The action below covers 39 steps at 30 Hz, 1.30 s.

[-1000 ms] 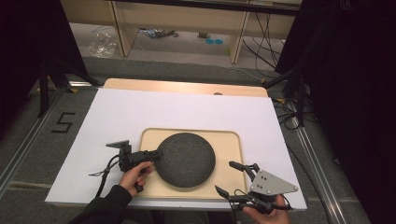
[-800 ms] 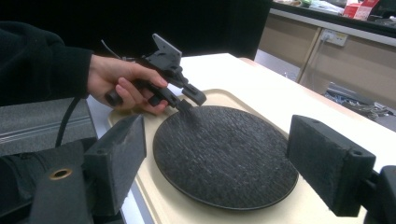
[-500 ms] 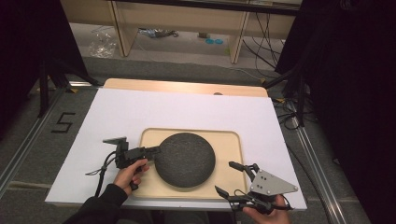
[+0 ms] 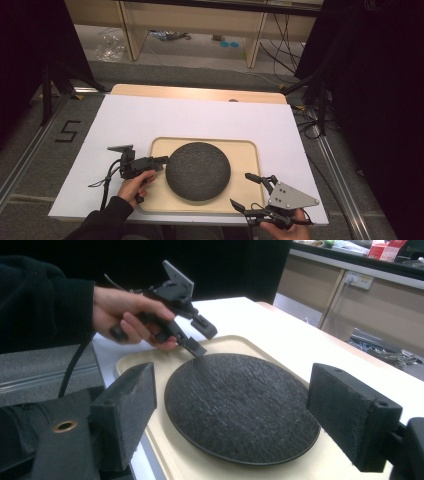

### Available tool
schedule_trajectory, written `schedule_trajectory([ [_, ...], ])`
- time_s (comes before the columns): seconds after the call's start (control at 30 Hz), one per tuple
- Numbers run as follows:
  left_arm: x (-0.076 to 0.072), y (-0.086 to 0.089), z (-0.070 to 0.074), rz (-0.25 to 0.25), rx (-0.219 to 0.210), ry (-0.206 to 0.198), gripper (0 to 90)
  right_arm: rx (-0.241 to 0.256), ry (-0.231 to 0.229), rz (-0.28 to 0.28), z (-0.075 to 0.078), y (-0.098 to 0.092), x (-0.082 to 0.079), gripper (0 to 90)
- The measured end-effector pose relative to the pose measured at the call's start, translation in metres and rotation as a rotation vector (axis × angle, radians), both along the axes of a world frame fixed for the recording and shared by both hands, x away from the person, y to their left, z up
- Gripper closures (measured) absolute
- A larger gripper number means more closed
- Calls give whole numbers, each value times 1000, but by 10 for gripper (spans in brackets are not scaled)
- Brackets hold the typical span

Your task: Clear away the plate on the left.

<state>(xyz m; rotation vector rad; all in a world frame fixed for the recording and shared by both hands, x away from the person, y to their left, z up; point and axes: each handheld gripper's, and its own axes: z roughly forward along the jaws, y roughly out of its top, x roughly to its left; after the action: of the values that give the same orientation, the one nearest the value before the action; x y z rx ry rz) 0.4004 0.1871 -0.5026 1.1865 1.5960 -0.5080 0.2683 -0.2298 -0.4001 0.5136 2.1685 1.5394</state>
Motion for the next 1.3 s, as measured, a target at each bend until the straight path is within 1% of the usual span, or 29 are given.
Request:
schedule_trajectory([
  [0.07, 0, 1, 2, 5, -13, -9, 354, 0, -1, -3, 0, 0, 0, 211],
  [0.13, 0, 2, 5, -8, 2, -23, 349, 8, -5, -9, 0, 0, 0, 211],
  [0.17, -1, 3, 7, -4, 7, -26, 346, 1, -2, 0, 0, 0, 0, 210],
  [0.23, -1, 5, 8, 0, -7, -35, 343, -1, -2, -3, 0, -1, 0, 211],
  [0.3, -2, 7, 10, 3, 2, -37, 339, 9, -5, -10, 1, 0, 0, 210],
  [0.37, -2, 8, 12, 0, 2, -45, 336, -3, 0, 0, 0, 0, 0, 210],
  [0.4, -2, 8, 13, 4, -2, -50, 335, -1, -2, 0, 0, 0, 0, 210],
  [0.43, -2, 9, 14, -5, 2, -52, 333, 2, -1, -3, 0, 0, 0, 210],
  [0.47, -2, 10, 15, -5, 2, -58, 332, 9, -4, -9, 0, 0, 0, 210],
  [0.57, -3, 11, 19, -2, 3, -71, 329, -3, -1, -3, 0, -1, 0, 210],
  [0.63, -3, 13, 22, -5, 7, -81, 328, 10, -5, -10, 0, 0, 0, 210],
  [0.67, -4, 14, 24, -7, 15, -89, 326, 1, -1, -2, 1, -1, 0, 210],
  [0.73, -5, 17, 26, -1, -2, -95, 325, -3, -1, -3, 0, -1, 0, 210],
  [0.8, -6, 19, 28, -1, 4, -108, 323, 3, -1, -5, 1, 0, -1, 210],
  [0.83, -7, 20, 30, 2, 5, -109, 322, 3, -2, -4, 1, 0, 0, 210],
  [0.87, -7, 22, 31, 2, 10, -119, 319, -1, -2, -3, 0, 0, 0, 210],
  [0.97, -8, 26, 35, 5, -2, -137, 313, 4, -1, -4, 1, -1, -1, 210],
  [1.0, -8, 27, 37, 4, 0, -144, 312, 3, -1, -4, 1, -1, -1, 210],
  [1.03, -9, 28, 38, 7, -4, -160, 312, -1, -2, -3, 0, -1, 0, 210],
  [1.1, -9, 29, 40, 14, -12, -165, 310, -2, -1, -4, 0, -1, 0, 210],
  [1.17, -10, 32, 42, 4, 3, -174, 309, 2, -1, -3, 0, 0, 0, 210],
  [1.2, -11, 32, 43, 10, 9, -176, 308, -1, -1, -3, 0, 0, 0, 210],
  [1.23, -11, 34, 44, 6, 14, -181, 307, -1, 0, 0, 0, 0, 0, 210],
  [1.3, -12, 35, 45, 12, 11, -190, 306, 2, 0, -1, 0, 0, 0, 210],
])
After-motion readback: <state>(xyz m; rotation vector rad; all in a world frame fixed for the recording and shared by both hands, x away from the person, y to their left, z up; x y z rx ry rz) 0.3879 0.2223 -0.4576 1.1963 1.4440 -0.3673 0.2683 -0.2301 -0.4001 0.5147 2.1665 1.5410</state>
